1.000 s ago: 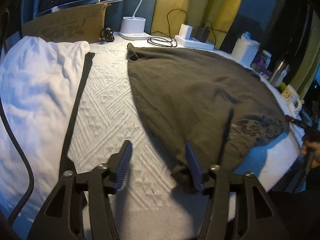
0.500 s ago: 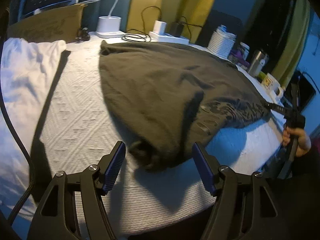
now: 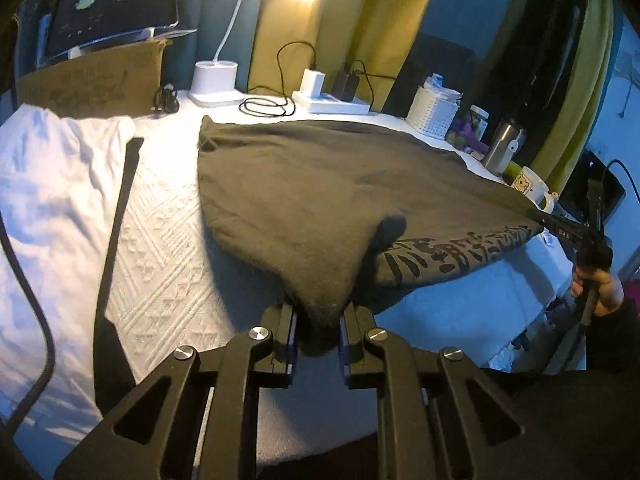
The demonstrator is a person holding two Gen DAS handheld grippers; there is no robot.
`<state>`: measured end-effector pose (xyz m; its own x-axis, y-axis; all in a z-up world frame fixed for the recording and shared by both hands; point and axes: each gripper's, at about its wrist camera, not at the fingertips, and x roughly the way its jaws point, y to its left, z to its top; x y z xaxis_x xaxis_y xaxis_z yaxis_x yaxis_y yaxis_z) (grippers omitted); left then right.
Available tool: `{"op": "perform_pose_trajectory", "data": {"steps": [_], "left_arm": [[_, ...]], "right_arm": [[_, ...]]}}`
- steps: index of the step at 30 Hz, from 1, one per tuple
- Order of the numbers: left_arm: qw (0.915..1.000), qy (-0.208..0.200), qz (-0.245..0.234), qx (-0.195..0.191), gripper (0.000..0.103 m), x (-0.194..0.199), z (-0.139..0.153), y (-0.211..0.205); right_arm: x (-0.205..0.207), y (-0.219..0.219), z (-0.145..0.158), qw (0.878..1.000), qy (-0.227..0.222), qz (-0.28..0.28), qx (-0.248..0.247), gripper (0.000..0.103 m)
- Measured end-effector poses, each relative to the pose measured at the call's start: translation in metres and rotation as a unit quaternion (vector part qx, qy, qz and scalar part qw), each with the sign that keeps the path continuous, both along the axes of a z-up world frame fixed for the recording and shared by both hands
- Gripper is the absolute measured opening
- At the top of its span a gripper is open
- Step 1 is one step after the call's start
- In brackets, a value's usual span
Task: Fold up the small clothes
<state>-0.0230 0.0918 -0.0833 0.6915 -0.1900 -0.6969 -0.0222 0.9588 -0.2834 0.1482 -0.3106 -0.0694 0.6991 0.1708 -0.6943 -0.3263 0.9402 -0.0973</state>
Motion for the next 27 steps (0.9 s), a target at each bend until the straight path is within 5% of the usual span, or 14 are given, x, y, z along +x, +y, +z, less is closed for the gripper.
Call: {"op": "perform_pose_trajectory", "data": {"steps": [5,8,19,23,27], "left_arm": [[0.9976,0.063,0.025,-0.017,0.015,-0.004,-0.033,0.011],[0.9965,0.076,0.028,-0.023,0.019,-0.01,-0.04,0.013],[0.9969,0.064,0.046,-0.009,0.023,-0.015,-0.019,0.024],[0.9971,0.047,0.059,-0.013,0.045,-0.013,-0.01,0.029],[0.9957,0.031,0.077,-0.039,0.049,-0.008,-0.003,0.038]], "right_arm": [[-0.011,-0.007,-0.021,0.999,0.015,-0.026,-0.04,0.002],[-0.012,-0.025,-0.042,0.998,0.052,-0.042,-0.009,0.002],[-0.014,-0.042,-0.045,0.994,0.054,-0.085,-0.031,0.003],[-0.013,-0.049,-0.042,0.993,0.054,-0.104,-0.028,0.008],[-0.01,-0.041,-0.031,0.994,0.046,-0.097,-0.025,0.008]]}}
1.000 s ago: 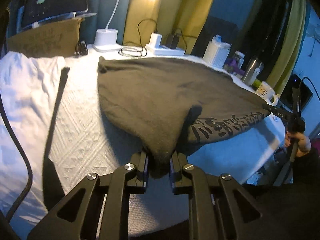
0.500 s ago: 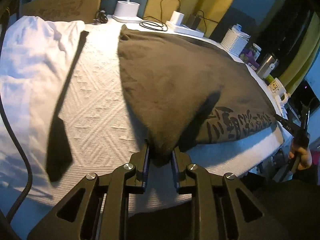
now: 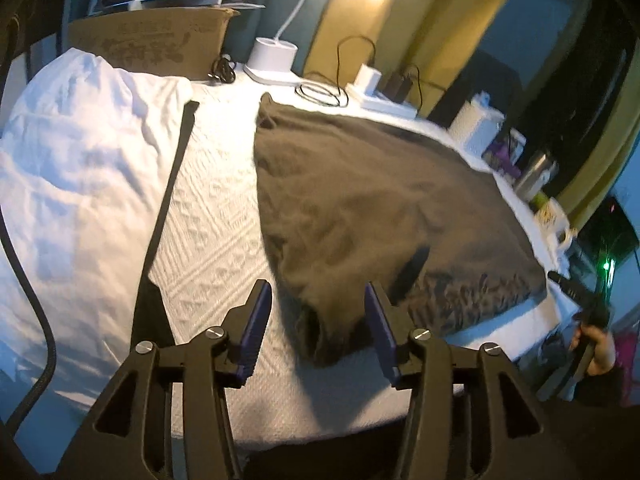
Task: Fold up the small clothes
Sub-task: 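Open both grippers and withdraw them from the folded shirt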
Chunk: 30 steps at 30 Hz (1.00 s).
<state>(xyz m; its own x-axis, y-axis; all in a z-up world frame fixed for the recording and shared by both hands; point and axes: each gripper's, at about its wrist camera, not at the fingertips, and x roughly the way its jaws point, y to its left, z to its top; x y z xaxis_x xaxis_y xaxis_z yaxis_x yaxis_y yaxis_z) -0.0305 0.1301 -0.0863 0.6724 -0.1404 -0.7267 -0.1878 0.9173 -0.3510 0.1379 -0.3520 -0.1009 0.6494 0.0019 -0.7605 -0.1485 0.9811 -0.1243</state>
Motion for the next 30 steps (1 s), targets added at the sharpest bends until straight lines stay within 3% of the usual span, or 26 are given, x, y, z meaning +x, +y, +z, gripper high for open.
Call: {"op": "perform_pose_trajectory", "data": {"steps": [3,8,14,15,17,18,21,24,30], "left_arm": [[0.9999,0.011,0.0,0.012,0.05,0.012,-0.004,-0.003],[0.9966,0.062,-0.009,0.054,0.05,0.038,-0.033,-0.012],[0.9915,0.063,-0.021,0.112,0.052,0.038,-0.036,-0.016],[0.9912,0.062,-0.023,0.115,0.052,0.037,-0.036,-0.015],[0.9899,0.062,-0.023,0.125,0.052,0.036,-0.037,-0.016],[0.9885,0.064,-0.021,0.135,0.052,0.036,-0.037,-0.017],[0.9866,0.072,-0.011,0.146,0.052,0.036,-0.037,-0.014],[0.9875,0.075,0.0,0.139,0.052,0.035,-0.033,-0.009],[0.9848,0.054,0.022,0.163,0.052,0.035,-0.012,-0.007]], "right_arm": [[0.004,0.012,0.006,1.0,-0.006,0.013,0.0,0.008],[0.018,0.023,0.0,1.0,0.007,0.018,-0.001,0.009],[0.029,0.023,-0.013,1.0,0.024,0.016,0.0,0.01],[0.029,0.021,-0.014,1.0,0.018,0.013,-0.006,0.02],[0.03,0.015,-0.015,1.0,0.007,-0.009,-0.027,0.06],[0.03,0.008,-0.017,0.999,0.006,-0.026,-0.031,0.091],[0.029,-0.009,-0.02,0.999,0.014,-0.029,0.006,0.093],[0.026,-0.014,-0.02,0.999,0.009,-0.03,0.01,0.093],[0.023,-0.016,-0.017,0.999,0.008,-0.034,0.012,0.093]]}}
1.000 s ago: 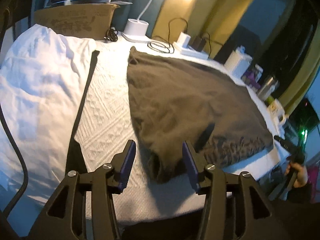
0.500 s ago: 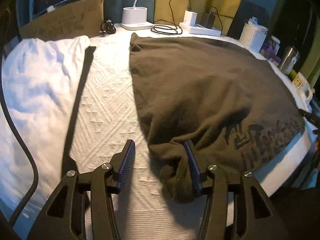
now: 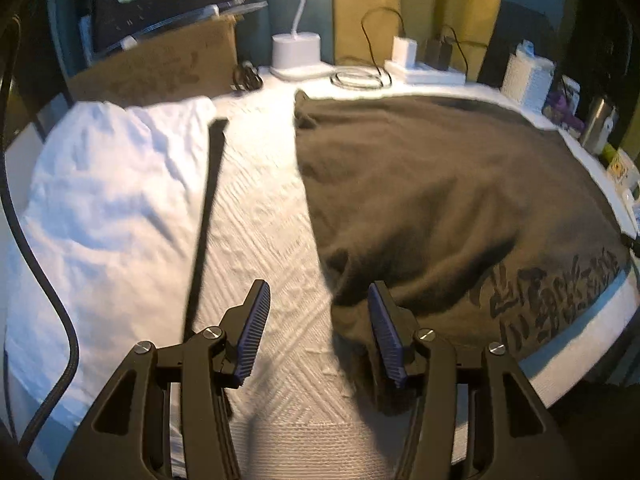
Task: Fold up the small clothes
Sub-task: 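Open both grippers and withdraw them from the folded shirt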
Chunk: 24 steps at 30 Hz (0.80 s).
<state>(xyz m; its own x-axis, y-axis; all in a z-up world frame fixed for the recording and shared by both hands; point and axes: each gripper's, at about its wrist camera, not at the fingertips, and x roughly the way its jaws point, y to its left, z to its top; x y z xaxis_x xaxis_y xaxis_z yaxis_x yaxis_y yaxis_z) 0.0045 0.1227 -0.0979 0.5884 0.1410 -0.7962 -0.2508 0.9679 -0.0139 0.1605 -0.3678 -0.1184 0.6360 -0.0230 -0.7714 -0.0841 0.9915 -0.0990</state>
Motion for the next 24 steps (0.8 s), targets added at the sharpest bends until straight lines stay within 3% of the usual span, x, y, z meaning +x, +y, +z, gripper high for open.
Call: {"op": "perform_pose_trajectory", "data": {"steps": [6,15,19,24], "left_arm": [[0.999,-0.042,-0.015,-0.006,0.052,0.009,0.025,-0.003],[0.9892,-0.102,-0.092,-0.051,0.052,0.053,0.057,-0.041],[0.9842,-0.109,-0.127,-0.057,0.052,0.063,0.062,-0.057],[0.9834,-0.101,-0.138,-0.061,0.052,0.07,0.058,-0.055]], "right_arm": [[-0.01,-0.005,0.011,1.0,-0.009,-0.014,0.002,0.093],[-0.032,-0.002,0.034,0.999,-0.024,-0.026,0.023,0.093],[-0.039,0.007,0.033,0.999,-0.014,-0.018,0.047,0.093],[-0.044,0.025,0.025,0.998,0.007,-0.003,0.067,0.093]]}}
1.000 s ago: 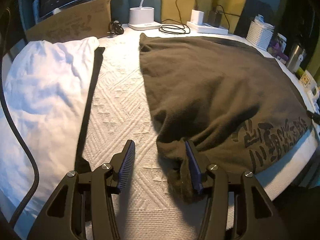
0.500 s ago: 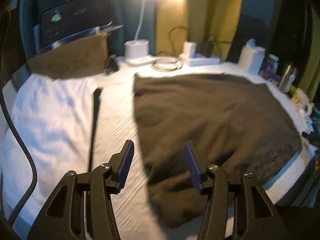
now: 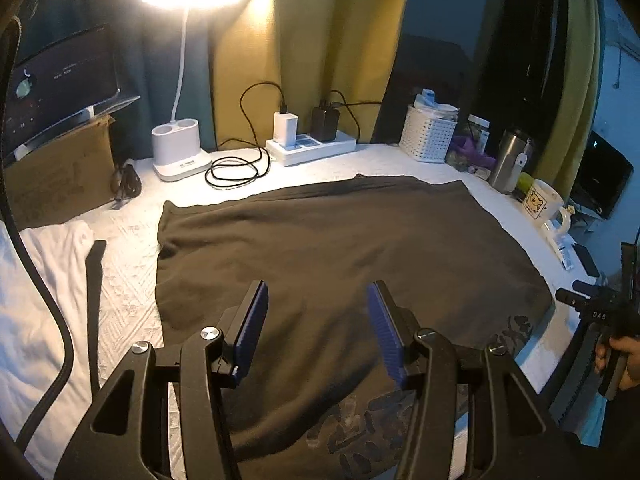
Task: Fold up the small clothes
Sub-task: 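Open both grippers and withdraw them from the folded shirt, then grasp the brown shirt edge with the right gripper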
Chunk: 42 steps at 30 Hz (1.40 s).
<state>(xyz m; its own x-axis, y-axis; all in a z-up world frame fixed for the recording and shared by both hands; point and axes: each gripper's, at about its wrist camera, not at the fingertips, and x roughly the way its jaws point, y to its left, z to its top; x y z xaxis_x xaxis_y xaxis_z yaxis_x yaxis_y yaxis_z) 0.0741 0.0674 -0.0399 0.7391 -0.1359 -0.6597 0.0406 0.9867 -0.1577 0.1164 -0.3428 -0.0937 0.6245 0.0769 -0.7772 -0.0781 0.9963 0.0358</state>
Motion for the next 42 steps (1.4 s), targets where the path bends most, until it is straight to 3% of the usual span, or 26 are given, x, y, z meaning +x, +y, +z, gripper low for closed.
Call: {"op": "perform_pose_trajectory", "data": {"steps": [10,20,42], "left_arm": [[0.999,0.031,0.032,-0.005,0.052,0.003,-0.022,0.039],[0.9978,0.043,0.049,-0.015,0.052,0.014,-0.033,0.069],[0.9934,0.083,0.076,-0.02,0.052,0.042,-0.05,0.094]], "right_arm": [[0.001,0.042,-0.019,0.996,0.045,0.033,0.069,0.093],[0.023,0.048,-0.023,0.991,0.053,-0.004,0.119,0.093],[0.111,0.106,-0.03,0.992,0.015,0.034,0.123,0.091]]}}
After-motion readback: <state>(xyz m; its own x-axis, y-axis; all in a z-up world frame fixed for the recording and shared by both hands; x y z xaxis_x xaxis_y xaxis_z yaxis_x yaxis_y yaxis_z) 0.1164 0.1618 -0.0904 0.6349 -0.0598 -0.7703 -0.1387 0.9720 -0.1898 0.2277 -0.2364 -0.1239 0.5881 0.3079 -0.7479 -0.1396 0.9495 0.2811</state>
